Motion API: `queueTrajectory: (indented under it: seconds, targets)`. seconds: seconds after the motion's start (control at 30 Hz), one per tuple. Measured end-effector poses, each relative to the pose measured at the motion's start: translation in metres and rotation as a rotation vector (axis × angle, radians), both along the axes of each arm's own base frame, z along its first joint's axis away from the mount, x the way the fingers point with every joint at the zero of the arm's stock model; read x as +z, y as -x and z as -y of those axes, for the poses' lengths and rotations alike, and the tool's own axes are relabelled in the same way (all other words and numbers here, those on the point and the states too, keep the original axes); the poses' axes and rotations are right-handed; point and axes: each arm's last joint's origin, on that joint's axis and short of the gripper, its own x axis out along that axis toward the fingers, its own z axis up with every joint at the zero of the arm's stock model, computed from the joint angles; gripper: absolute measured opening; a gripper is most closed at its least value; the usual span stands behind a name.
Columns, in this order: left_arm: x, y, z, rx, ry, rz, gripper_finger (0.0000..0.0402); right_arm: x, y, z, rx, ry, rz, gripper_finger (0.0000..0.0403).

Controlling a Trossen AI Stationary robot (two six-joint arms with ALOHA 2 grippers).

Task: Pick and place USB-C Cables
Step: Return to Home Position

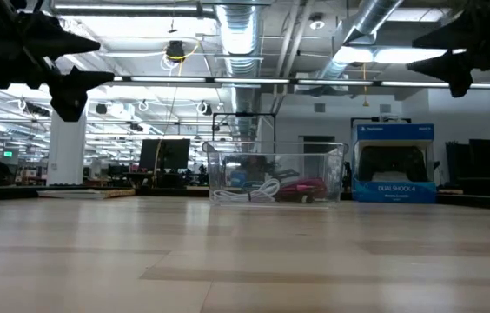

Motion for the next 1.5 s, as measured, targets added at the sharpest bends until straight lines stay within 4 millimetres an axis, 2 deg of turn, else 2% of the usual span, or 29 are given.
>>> queueTrajectory:
  seconds: [0.43, 1.5]
  targets:
    - [-0.001, 0.0, 0.002, -0.016, -0.03, -0.011, 0.021, -0.053, -0.023, -0.001, 0.005, -0.022, 0.072, 0.024]
    - [-0.002, 0.0, 0.003, -0.007, -0.14, -0.02, 0.021, -0.053, -0.023, -0.001, 0.004, -0.035, 0.073, 0.024]
